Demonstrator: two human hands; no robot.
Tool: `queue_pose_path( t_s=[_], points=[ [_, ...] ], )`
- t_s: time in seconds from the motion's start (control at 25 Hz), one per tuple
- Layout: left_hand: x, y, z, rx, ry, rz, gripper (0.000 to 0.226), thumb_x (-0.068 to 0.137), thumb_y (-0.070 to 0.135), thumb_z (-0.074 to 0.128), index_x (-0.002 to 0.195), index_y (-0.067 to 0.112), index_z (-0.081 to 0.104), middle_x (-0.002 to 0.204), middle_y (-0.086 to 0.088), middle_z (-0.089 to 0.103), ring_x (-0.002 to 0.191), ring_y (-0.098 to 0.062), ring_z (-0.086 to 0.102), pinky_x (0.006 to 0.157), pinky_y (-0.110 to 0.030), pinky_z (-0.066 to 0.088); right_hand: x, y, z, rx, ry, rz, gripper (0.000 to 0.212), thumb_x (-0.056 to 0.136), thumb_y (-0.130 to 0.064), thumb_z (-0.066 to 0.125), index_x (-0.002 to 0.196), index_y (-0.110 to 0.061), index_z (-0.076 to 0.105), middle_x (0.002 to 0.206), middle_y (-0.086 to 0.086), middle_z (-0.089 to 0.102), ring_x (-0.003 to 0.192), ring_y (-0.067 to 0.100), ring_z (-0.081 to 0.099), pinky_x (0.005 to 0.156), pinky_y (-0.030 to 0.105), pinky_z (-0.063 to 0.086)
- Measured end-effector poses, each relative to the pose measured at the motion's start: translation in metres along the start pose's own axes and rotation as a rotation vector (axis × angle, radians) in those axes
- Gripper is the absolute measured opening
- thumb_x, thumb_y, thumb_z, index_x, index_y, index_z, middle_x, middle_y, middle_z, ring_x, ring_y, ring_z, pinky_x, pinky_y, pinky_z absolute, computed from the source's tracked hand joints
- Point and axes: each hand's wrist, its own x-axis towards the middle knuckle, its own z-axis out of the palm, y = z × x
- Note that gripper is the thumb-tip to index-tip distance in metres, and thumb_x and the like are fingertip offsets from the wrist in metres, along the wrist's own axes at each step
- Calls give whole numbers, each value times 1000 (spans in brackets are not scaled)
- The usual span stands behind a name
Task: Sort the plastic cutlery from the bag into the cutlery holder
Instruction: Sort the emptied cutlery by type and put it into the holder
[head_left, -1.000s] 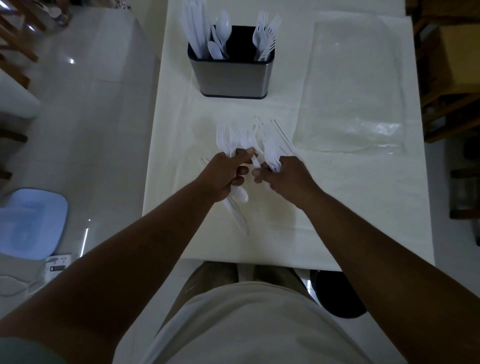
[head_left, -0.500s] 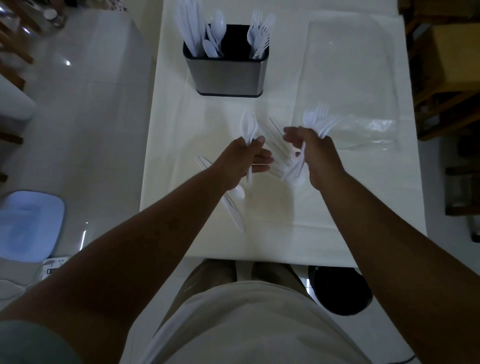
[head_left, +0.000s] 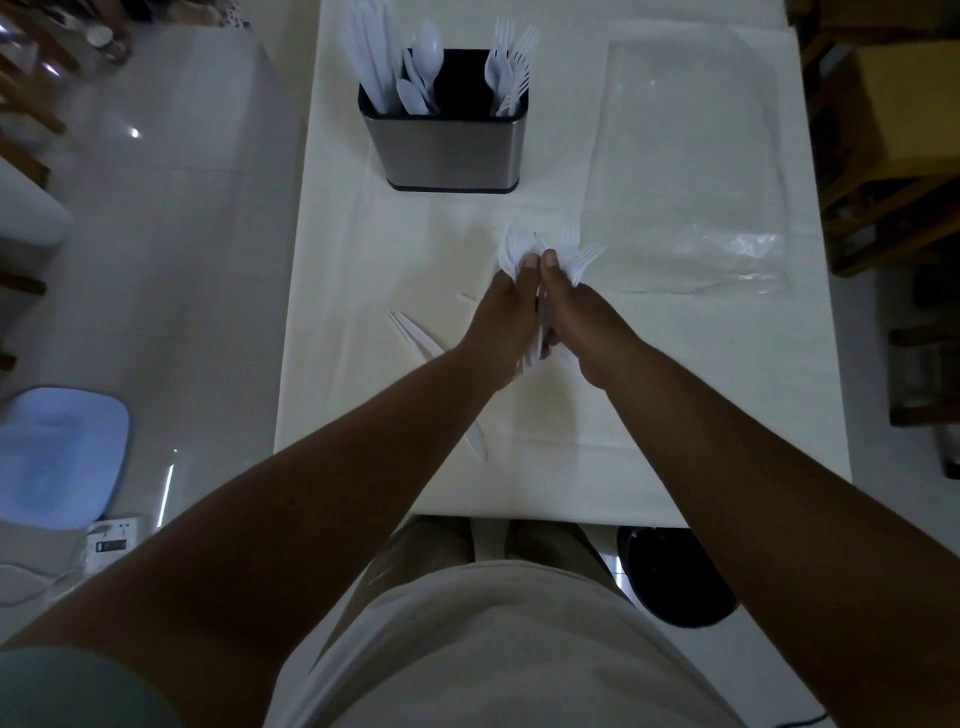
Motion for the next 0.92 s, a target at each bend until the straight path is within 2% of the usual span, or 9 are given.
queue_pose_path(
  t_s=[0.12,0.2,0.28,0.36,0.44,0.52,0.6,0.72,0.92],
  points=[
    [-1,-1,-1,33,36,-35,62,99,59,31,99,3,59,68,-12,55,48,-16,48,47,-26,38,0,1,6,-27,-85,12,80,89,-79,25,92,-15,73,63,5,67,63,18,64,81,38,54],
    [-4,-1,-7,16,-54,-6,62,98,62,28,88,9,57,62,-7,51,48,-14,44,47,-24,35,2,2,2,110,-125,-14,77,81,-81,43,98,-11,71,70,7,70,66,20,66,77,44,55],
    [-7,-5,-16,-26,-192,42,60,97,63,26,86,10,54,61,-5,47,46,-13,39,47,-23,31,3,0,-7,358,-169,-116,59,84,-61,63,110,-9,64,84,9,71,70,19,68,70,39,53],
    [-11,-9,-24,-35,-305,61,52,93,61,39,89,11,52,61,-3,47,44,-12,35,46,-21,28,4,-4,-18,562,-116,-140,59,85,-36,72,135,-13,51,116,13,65,91,19,70,81,38,57],
    [-14,-11,-29,27,-380,82,29,93,40,58,89,12,51,61,-2,48,44,-11,38,45,-19,32,9,-8,-27,462,-50,-156,66,86,-25,75,144,-24,43,133,11,58,108,22,67,95,39,55],
    [-16,-10,-29,88,-419,71,12,93,14,64,89,8,54,59,0,52,45,-12,43,45,-21,38,10,-12,-28,282,-24,-236,62,81,-33,77,136,-37,49,129,3,62,113,21,66,99,44,54],
    [-17,-10,-28,89,-420,4,11,94,11,62,87,6,55,61,-1,55,49,-15,52,49,-24,45,8,-18,-25,136,17,-328,49,82,-38,73,128,-42,56,122,-8,66,112,14,66,99,42,54],
    [-15,-9,-29,92,-397,-87,16,97,19,59,85,9,58,67,-4,61,61,-18,61,56,-28,51,0,-25,-14,-117,79,-462,28,94,-35,62,121,-29,68,118,-14,69,107,2,64,99,25,52],
    [-13,-1,-33,226,-335,-77,13,90,13,68,87,2,63,66,-6,63,58,-19,61,62,-31,57,-1,-21,-1,-436,284,-641,30,87,-46,69,86,-19,57,76,-7,62,66,8,60,58,10,44]
  ],
)
